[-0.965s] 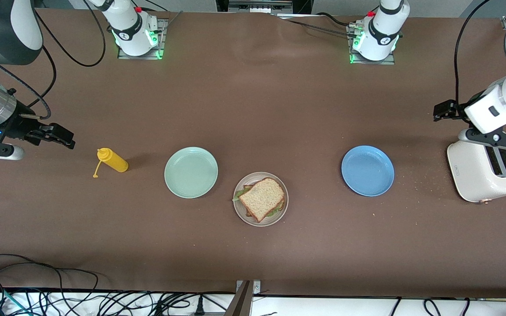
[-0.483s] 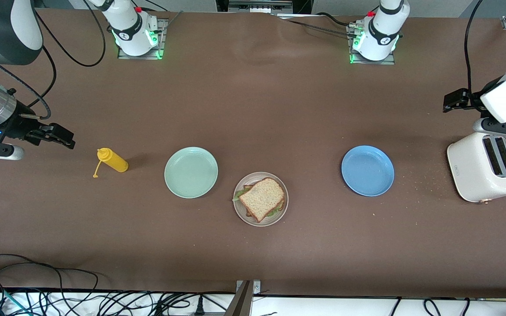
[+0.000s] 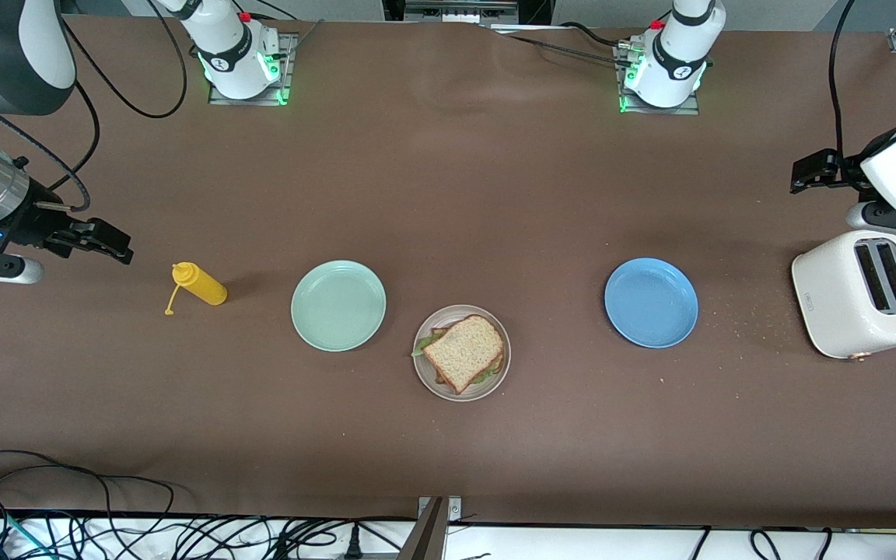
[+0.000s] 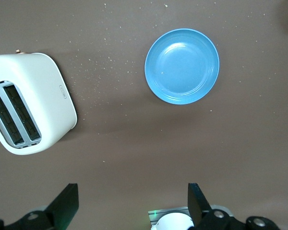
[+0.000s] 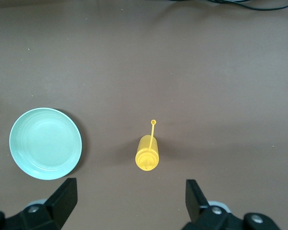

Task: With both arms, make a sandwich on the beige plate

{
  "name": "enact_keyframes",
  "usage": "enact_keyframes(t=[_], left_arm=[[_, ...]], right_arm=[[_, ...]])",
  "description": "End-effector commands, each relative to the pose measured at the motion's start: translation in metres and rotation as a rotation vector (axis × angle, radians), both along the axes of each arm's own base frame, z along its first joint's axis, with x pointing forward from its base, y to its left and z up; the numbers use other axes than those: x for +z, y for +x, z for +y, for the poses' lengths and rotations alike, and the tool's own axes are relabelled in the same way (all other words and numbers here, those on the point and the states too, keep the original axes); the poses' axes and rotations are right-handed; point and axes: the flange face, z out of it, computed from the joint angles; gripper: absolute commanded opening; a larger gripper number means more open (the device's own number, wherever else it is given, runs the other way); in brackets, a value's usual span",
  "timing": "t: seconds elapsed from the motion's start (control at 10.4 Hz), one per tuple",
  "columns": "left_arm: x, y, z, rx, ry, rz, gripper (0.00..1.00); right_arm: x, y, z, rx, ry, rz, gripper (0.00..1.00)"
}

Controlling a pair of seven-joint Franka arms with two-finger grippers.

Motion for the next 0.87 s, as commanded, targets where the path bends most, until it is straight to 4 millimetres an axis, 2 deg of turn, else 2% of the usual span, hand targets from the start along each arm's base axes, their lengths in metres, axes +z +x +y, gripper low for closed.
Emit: enact_keyframes(t=[0.0,0.48,0.77], left_arm=[[0.005,0.001,0.001,0.009,-0.024,0.009,1.0],[0.008,0.019,0.008,0.025,-0.061,-0.014,1.0],[0.009,0.02,0.009,0.023,-0.061,-0.018,1.0]], right_arm=[[0.005,0.002,0.001,-0.011,0.015,-0.001,1.0],[0.005,0.002,0.001,-0.008,0.014,-0.001,1.0],[0.004,0.003,0.001,-0.005,0.014,0.0,1.0]])
